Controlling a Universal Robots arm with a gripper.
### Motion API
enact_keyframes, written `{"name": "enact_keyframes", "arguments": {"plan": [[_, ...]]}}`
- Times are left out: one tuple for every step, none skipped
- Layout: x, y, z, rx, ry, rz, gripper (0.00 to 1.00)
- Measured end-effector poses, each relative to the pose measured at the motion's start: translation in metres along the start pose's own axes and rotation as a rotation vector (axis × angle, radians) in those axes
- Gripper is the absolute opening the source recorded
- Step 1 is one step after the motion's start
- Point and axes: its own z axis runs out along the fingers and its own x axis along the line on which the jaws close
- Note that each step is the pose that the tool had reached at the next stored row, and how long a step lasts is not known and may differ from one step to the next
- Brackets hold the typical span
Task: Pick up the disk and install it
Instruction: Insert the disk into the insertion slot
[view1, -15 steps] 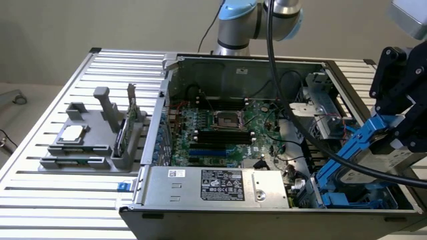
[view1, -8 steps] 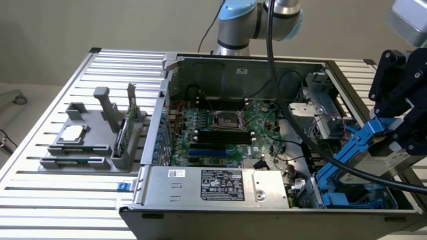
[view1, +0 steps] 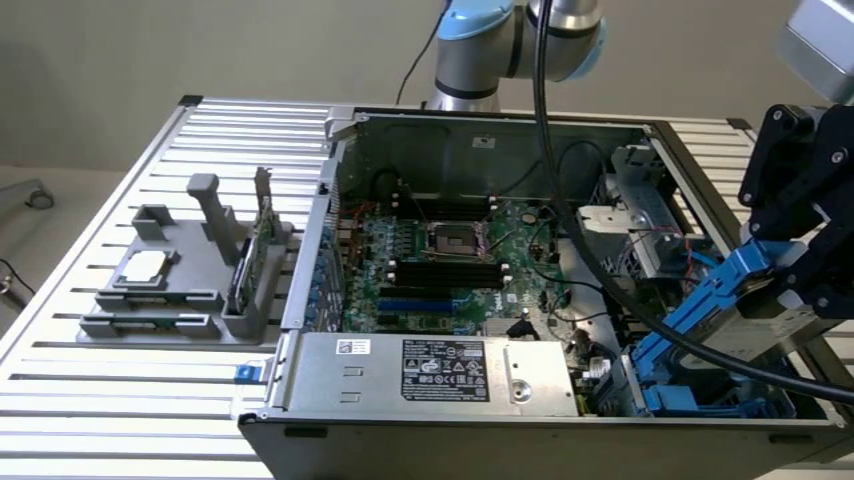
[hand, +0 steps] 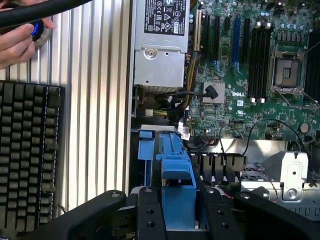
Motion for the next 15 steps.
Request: {"name": "enact_keyframes", "arguments": {"plan": [[0.0,0.0,-0.0005,-0.0005,-0.0008,0.0,0.33],[0.0,0.0,-0.0012,-0.0012,-0.0017,0.0,0.33],[-0.0001,0.0,-0.0027,-0.0021,-0.003,0.0,0.33],[-0.0002,0.0002,-0.0048,-0.0028,-0.0038,0.0,0.33],[-0.0004,0.0003,-0.0069,-0.003,-0.0051,0.0,0.33],[-0.0006,0.0004,-0.009,-0.0032,-0.0063,0.0,0.33],[-0.0006,0.0004,-0.0097,-0.0032,-0.0074,0.0,0.33],[-0.0004,0.0004,-0.0097,-0.0032,-0.0087,0.0,0.33],[-0.0002,0.0004,-0.0097,-0.0032,-0.0098,-0.001,0.33],[0.0002,0.0005,-0.0096,-0.0032,-0.011,-0.002,0.33],[0.0008,0.0005,-0.0096,-0.0033,-0.0117,-0.004,0.33],[0.0015,0.0005,-0.0095,-0.0035,-0.0118,-0.005,0.33],[0.0022,0.0005,-0.0092,-0.0036,-0.0118,-0.008,0.33],[0.003,0.0005,-0.0088,-0.0038,-0.012,-0.009,0.33],[0.004,0.0006,-0.0084,-0.0039,-0.0117,-0.011,0.33]]}}
